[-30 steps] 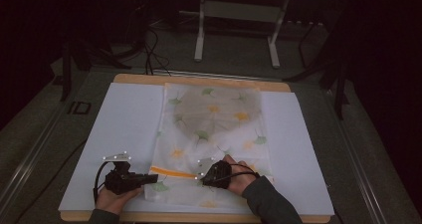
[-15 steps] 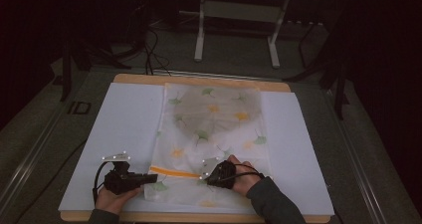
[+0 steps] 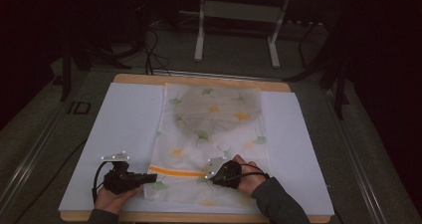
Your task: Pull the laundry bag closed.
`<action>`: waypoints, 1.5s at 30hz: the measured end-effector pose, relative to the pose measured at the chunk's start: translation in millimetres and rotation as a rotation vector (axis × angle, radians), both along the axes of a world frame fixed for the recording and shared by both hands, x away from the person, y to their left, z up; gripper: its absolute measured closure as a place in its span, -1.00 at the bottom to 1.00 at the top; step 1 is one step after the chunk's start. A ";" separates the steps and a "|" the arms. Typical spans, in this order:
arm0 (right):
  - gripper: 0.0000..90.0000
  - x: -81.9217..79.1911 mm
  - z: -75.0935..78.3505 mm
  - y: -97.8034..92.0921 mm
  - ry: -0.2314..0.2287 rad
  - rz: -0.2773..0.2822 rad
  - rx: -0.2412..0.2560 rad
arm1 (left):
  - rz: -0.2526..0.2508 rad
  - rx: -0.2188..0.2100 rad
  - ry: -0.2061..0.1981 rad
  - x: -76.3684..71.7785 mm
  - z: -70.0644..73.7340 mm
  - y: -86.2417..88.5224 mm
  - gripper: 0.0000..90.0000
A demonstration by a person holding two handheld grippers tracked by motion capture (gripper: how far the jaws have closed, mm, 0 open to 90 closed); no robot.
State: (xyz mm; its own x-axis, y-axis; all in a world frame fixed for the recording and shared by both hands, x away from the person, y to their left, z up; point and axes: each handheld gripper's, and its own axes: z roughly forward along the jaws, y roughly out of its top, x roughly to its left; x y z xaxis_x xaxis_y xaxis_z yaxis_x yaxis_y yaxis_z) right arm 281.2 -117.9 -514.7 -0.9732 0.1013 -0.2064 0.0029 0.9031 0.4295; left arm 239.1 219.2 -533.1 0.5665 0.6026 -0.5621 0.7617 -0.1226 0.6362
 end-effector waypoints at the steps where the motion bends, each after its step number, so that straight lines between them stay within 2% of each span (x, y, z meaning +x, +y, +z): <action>1: 1.00 0.0 0.1 -1.0 -0.003 -0.002 -0.004 | 0.000 0.000 -0.001 0.0 0.0 0.2 0.96; 45: 1.00 -1.7 1.4 -33.7 0.002 -0.049 -0.013 | 0.008 -0.001 -0.004 0.9 0.2 3.6 0.96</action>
